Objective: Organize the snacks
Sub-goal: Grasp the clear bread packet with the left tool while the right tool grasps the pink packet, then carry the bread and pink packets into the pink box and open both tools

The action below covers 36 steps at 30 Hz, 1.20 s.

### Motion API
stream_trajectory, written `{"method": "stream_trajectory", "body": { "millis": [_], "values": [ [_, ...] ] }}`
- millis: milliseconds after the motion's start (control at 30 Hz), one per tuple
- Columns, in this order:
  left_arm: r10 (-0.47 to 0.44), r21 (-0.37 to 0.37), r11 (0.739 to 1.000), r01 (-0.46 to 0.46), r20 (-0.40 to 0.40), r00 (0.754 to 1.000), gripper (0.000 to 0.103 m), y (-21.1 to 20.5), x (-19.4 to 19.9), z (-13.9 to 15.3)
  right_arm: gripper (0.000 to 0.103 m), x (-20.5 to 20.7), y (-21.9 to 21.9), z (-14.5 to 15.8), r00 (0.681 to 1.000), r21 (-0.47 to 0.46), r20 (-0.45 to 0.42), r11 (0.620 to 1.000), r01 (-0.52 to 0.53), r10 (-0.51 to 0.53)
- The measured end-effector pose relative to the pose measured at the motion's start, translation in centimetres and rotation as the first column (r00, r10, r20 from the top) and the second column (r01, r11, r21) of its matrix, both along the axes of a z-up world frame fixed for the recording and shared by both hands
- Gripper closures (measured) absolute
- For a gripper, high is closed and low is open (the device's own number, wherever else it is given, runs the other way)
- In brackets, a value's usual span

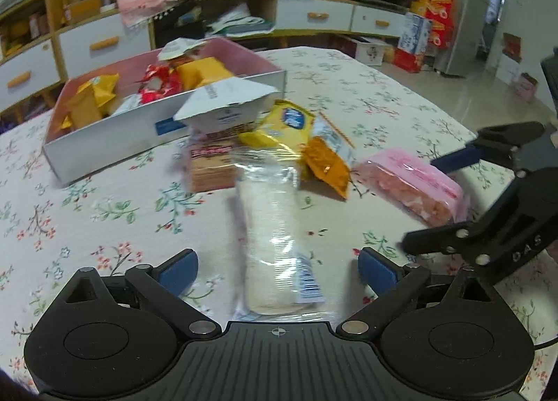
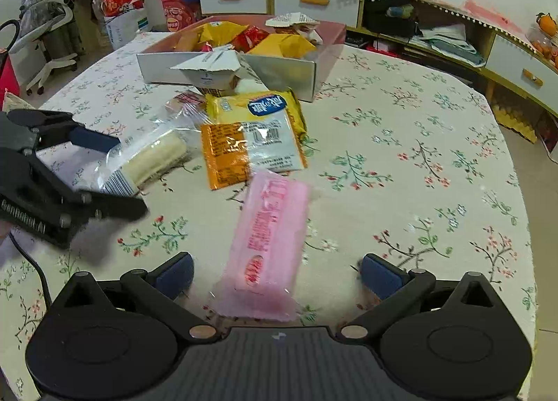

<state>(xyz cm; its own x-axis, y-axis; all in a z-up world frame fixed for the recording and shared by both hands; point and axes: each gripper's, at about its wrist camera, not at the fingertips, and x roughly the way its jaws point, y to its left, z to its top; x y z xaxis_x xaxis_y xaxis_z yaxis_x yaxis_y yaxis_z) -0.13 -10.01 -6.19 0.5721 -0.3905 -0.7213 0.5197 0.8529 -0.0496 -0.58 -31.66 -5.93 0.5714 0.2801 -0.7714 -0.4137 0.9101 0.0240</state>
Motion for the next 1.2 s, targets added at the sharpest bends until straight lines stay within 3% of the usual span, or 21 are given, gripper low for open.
{"method": "stream_trajectory", "body": {
  "millis": [133,333,433,600,800,967,1200],
  "values": [
    [0.02,-0.007,1.0,-0.02,0.027,0.999,0.009,-0.1,-0.2,0.0,0.024,0.0,0.4,-0.2,0.999,0.016,0.031,1.0,0.015,-0.015],
    [0.068,-0.029,0.997,-0.066,0.072,0.995,0.024,0.2,-0.1,0.2,0.024,-0.3,0.4,-0.5,0.995,0.041,0.081,0.998,0.051,-0.054],
    [0.066,-0.046,0.997,-0.062,0.086,0.994,0.041,0.3,-0.1,0.4,0.026,-0.5,0.4,-0.6,0.993,0.049,0.092,0.997,0.065,-0.069],
    [0.039,-0.051,0.998,-0.034,0.091,0.995,0.056,-0.2,-0.3,0.5,0.041,-0.7,0.1,-0.4,0.988,0.06,0.114,0.994,0.094,-0.101],
    [0.049,-0.018,0.999,-0.047,0.102,0.994,0.075,-0.6,-0.4,0.6,0.068,-0.8,0.0,0.0,0.983,0.067,0.13,0.991,0.119,-0.127],
    [0.06,-0.044,0.997,-0.057,0.075,0.995,0.081,-0.2,-0.2,0.8,0.095,-0.7,0.2,0.2,0.983,0.079,0.126,0.989,0.123,-0.132],
    [0.048,-0.072,0.996,-0.045,0.044,0.998,0.085,0.2,-0.4,1.3,0.099,-0.8,0.6,0.4,0.984,0.092,0.117,0.988,0.127,-0.137]
  ]
}}
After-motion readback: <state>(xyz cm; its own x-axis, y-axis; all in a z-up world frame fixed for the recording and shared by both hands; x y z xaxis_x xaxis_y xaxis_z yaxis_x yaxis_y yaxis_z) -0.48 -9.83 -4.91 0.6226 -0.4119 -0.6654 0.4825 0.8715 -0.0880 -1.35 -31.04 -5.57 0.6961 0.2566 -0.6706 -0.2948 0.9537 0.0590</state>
